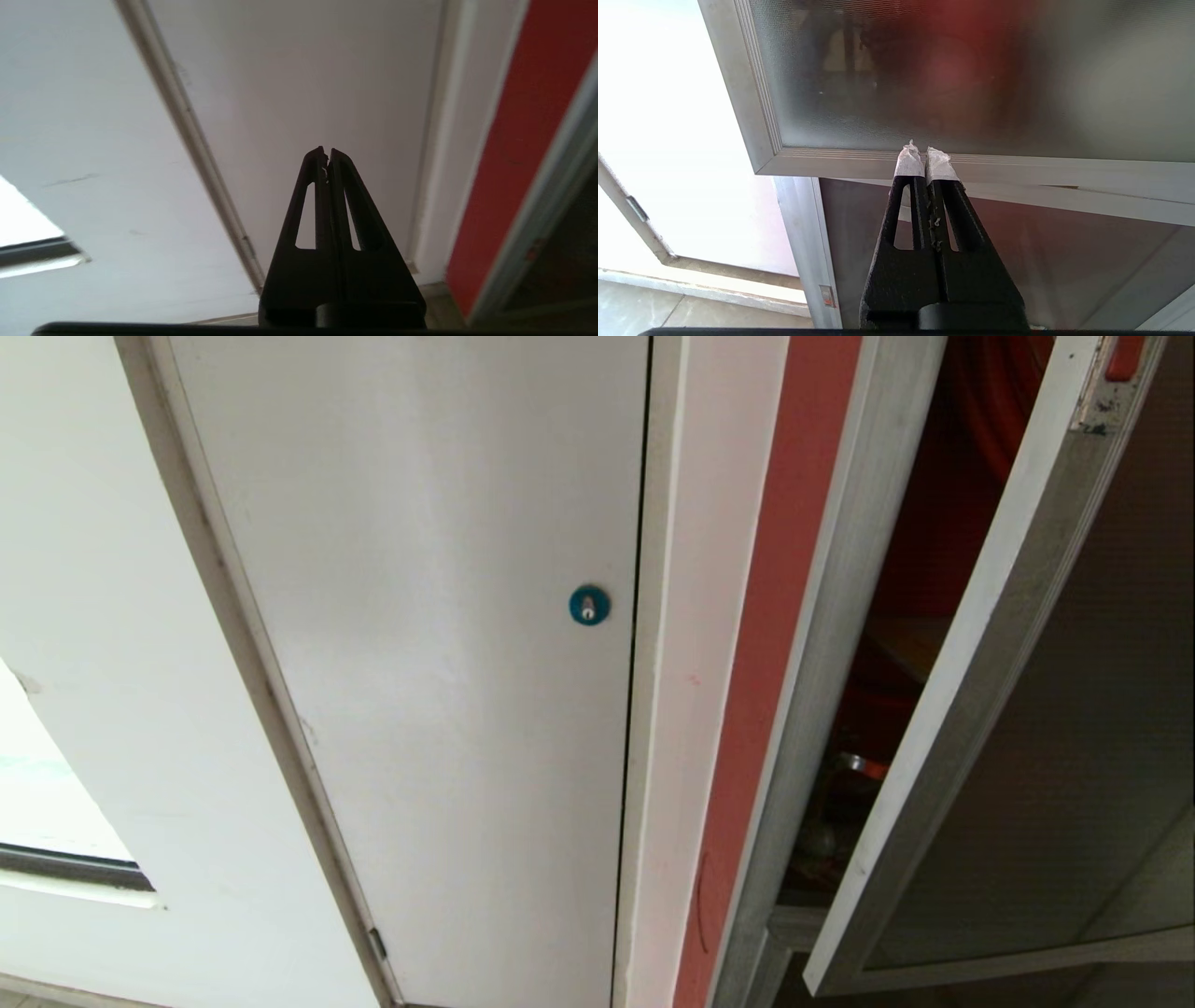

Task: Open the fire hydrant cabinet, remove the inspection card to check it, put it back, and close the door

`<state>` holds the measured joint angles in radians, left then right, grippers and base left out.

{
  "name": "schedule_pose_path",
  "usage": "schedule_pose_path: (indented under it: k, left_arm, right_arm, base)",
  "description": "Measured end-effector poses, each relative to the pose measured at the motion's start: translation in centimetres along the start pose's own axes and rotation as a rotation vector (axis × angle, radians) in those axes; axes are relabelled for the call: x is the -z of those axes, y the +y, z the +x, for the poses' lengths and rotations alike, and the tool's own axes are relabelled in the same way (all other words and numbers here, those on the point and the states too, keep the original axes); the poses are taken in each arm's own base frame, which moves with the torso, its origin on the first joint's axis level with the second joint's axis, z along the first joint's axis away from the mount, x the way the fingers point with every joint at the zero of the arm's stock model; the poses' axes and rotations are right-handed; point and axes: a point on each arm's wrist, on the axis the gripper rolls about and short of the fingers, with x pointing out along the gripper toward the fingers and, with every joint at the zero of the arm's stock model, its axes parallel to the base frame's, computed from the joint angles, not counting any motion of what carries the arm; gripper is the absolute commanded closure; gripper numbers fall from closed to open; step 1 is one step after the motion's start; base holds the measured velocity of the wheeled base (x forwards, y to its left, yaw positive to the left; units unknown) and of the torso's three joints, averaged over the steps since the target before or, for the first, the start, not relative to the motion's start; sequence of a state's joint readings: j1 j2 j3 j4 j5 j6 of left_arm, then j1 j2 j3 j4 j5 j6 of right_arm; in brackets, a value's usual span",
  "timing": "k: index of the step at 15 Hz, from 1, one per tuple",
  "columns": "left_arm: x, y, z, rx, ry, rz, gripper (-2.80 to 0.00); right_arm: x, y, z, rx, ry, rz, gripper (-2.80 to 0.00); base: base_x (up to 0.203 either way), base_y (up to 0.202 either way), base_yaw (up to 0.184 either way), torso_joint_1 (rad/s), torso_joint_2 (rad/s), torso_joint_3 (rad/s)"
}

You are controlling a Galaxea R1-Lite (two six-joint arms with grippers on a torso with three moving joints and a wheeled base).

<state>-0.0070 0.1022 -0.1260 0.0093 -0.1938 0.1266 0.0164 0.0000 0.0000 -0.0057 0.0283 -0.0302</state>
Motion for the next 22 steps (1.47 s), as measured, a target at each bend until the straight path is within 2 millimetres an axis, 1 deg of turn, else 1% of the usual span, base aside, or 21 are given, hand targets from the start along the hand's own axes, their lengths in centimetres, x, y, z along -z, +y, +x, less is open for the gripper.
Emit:
schedule_pose_path:
  k: [2,5,7,9,11,14,16,18,20,22]
  left_arm:
    - [-1.5,0.2,0.8,0.100,0.036,-0.018,0.00]
    - [-4.5,0.6,3.0,0.296,0.096,-0.051,0.00]
    - [-7.1,0.9,4.9,0.445,0.112,-0.071,0.00]
    - [-9.8,1.0,7.3,0.615,0.117,-0.086,0.00]
    - [-11.7,0.5,10.1,0.750,0.117,-0.097,0.00]
    - [-13.4,-1.6,15.1,0.909,0.084,-0.128,0.00]
    - [-14.2,-3.7,18.5,0.988,0.042,-0.167,0.00]
    - [-15.3,-5.8,21.4,1.045,-0.009,-0.200,0.00]
    - [-16.1,-7.9,23.9,1.090,-0.036,-0.212,0.00]
    - [-16.5,-10.1,25.8,1.126,-0.033,-0.216,0.00]
  right_arm:
    - [0.0,0.0,0.0,0.000,0.000,0.000,0.00]
    - [0.0,0.0,0.0,0.000,0.000,0.000,0.00]
    - [0.0,0.0,0.0,0.000,0.000,0.000,0.00]
    - [0.0,0.0,0.0,0.000,0.000,0.000,0.00]
    - [0.0,0.0,0.0,0.000,0.000,0.000,0.00]
    - [0.0,0.0,0.0,0.000,0.000,0.000,0.00]
    - [0.0,0.0,0.0,0.000,0.000,0.000,0.00]
    - [0.0,0.0,0.0,0.000,0.000,0.000,0.00]
    - [0.0,0.0,0.0,0.000,0.000,0.000,0.00]
    - [0.0,0.0,0.0,0.000,0.000,0.000,0.00]
  base:
    - [0.000,0.000,0.000,0.000,0.00,0.000]
    - [0.000,0.000,0.000,0.000,0.00,0.000]
    - [0.000,0.000,0.000,0.000,0.00,0.000]
    - [0.000,0.000,0.000,0.000,0.00,0.000]
    - [0.000,0.000,0.000,0.000,0.00,0.000]
    - [0.000,0.000,0.000,0.000,0.00,0.000]
    - [0.000,0.000,0.000,0.000,0.00,0.000]
    - [0.000,0.000,0.000,0.000,0.00,0.000]
    - [0.000,0.000,0.000,0.000,0.00,0.000]
    - [0.000,0.000,0.000,0.000,0.00,0.000]
